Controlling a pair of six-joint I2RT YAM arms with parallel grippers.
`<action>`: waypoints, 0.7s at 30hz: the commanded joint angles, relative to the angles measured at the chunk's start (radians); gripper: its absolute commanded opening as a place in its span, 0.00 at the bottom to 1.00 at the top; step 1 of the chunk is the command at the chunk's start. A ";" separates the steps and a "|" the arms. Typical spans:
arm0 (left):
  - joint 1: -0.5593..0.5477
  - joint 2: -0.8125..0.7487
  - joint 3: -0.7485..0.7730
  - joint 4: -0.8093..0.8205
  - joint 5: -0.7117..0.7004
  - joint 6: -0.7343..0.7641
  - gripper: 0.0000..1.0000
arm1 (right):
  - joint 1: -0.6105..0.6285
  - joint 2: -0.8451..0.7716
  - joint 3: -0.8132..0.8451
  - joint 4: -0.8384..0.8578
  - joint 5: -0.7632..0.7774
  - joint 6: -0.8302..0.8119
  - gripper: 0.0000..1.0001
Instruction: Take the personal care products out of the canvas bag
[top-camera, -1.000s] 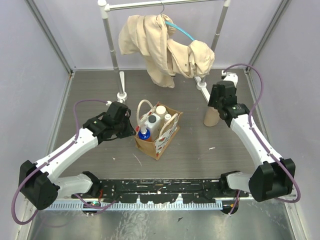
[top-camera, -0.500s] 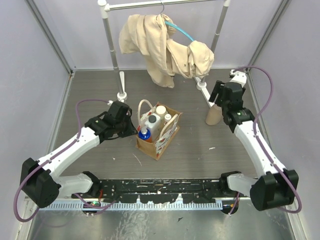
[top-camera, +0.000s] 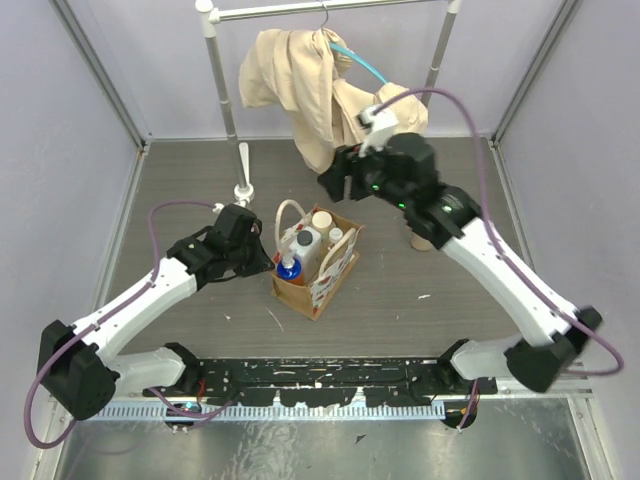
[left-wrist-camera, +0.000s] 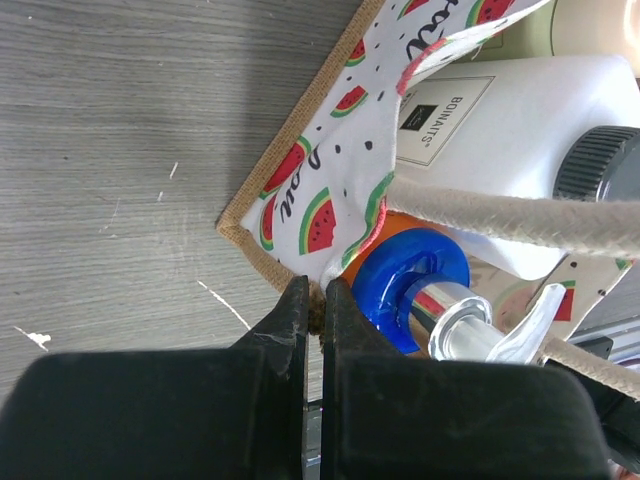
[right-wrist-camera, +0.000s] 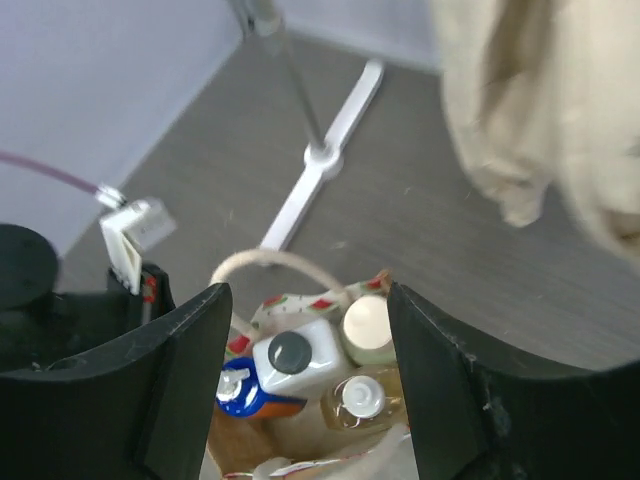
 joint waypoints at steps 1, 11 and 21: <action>-0.009 -0.009 -0.068 -0.116 -0.015 -0.001 0.04 | 0.053 0.168 0.051 -0.116 -0.064 -0.041 0.69; -0.008 -0.029 -0.076 -0.127 -0.029 0.004 0.06 | 0.124 0.362 0.068 -0.147 -0.118 -0.017 0.69; -0.009 -0.028 -0.089 -0.109 -0.018 0.001 0.06 | 0.191 0.382 0.071 -0.214 -0.029 0.193 0.69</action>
